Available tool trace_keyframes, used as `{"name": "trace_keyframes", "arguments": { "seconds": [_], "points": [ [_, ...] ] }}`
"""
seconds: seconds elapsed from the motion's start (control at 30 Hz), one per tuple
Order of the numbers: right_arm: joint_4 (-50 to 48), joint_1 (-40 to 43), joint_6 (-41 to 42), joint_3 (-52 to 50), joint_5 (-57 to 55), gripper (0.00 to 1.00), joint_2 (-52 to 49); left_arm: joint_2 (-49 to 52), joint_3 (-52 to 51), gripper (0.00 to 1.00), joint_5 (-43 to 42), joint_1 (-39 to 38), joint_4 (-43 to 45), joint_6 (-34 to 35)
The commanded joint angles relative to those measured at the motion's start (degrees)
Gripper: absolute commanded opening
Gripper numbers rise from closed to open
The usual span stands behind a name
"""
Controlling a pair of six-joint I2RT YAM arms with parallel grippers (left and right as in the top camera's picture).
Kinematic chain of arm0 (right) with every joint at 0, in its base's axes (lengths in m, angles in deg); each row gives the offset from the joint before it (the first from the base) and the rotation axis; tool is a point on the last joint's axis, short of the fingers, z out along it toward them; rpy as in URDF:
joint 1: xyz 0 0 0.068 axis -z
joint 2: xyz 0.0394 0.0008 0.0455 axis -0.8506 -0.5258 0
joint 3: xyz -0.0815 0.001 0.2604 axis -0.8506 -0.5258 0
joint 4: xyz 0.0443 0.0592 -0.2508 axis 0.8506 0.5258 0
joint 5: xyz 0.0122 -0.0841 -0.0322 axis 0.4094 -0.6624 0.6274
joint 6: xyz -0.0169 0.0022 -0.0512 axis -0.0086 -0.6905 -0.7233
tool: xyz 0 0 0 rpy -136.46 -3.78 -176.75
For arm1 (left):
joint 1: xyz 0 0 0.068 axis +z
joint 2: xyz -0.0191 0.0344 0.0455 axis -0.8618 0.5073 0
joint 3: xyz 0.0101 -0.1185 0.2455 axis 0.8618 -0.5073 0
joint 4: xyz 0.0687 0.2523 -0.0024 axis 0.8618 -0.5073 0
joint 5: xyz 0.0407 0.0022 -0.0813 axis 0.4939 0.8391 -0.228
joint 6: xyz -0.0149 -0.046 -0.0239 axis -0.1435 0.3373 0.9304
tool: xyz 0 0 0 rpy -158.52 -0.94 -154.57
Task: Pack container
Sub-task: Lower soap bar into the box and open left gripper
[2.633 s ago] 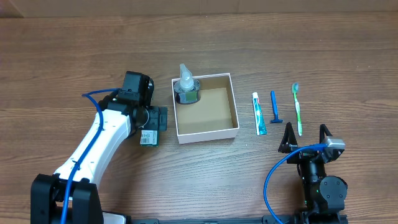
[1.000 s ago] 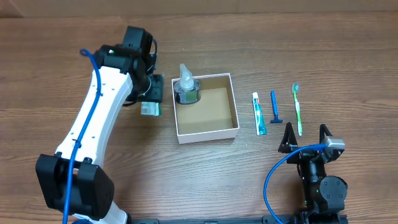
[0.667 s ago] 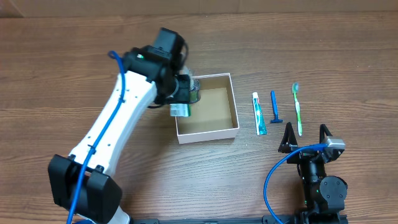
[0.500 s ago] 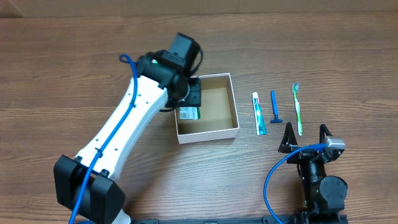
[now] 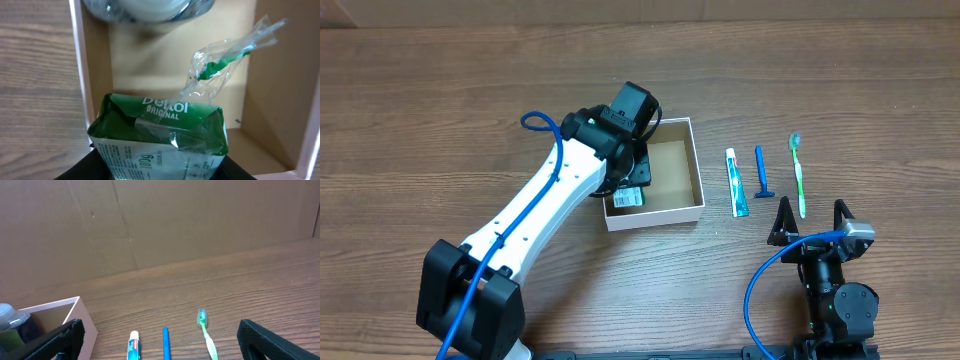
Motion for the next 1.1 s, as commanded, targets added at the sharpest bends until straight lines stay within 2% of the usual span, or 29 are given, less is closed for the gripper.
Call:
{"name": "trace_keyframes", "arguments": {
  "seconds": [0.0, 0.13, 0.17, 0.2, 0.3, 0.43, 0.67, 0.87, 0.93, 0.97, 1.07],
  "points": [
    [-0.3, 0.2, -0.4, -0.6, -0.1, 1.00, 0.5, 0.2, -0.4, 0.50, 1.2, -0.1, 0.4, 1.7],
    [-0.3, 0.2, -0.4, -0.6, -0.1, 1.00, 0.5, 0.2, -0.6, 0.53, 1.2, -0.1, 0.4, 1.7],
    [-0.3, 0.2, -0.4, -0.6, -0.1, 1.00, 0.5, 0.2, -0.6, 0.57, 1.2, -0.1, 0.5, 1.7],
    [-0.3, 0.2, -0.4, -0.6, -0.1, 1.00, 0.5, 0.2, -0.6, 0.66, 1.2, -0.1, 0.7, 1.7],
    [-0.3, 0.2, -0.4, -0.6, -0.1, 1.00, 0.5, 0.1, -0.1, 0.72, 1.1, 0.2, 1.4, 1.7],
    [-0.3, 0.2, -0.4, -0.6, -0.1, 1.00, 0.5, 0.0, 2.2, 0.73, 1.1, 0.7, 1.2, 1.0],
    [-0.3, 0.2, -0.4, -0.6, -0.1, 1.00, 0.5, 0.0, 12.1, 0.73, 1.6, 1.6, -4.7, -2.7],
    [-0.3, 0.2, -0.4, -0.6, -0.1, 1.00, 0.5, 0.0, 20.3, 0.75, 8.3, 3.0, -11.5, -5.1],
    [-0.3, 0.2, -0.4, -0.6, -0.1, 1.00, 0.5, 0.0, 22.1, 0.79, 11.8, 4.1, -13.8, -5.3],
    [-0.3, 0.2, -0.4, -0.6, -0.1, 1.00, 0.5, 0.0, 22.8, 1.00, 13.4, 4.9, -14.9, -5.4],
    [-0.3, 0.2, -0.4, -0.6, -0.1, 1.00, 0.5, 0.0, 24.2, 1.00, 17.8, 8.3, -18.3, -5.4]
  ]
}}
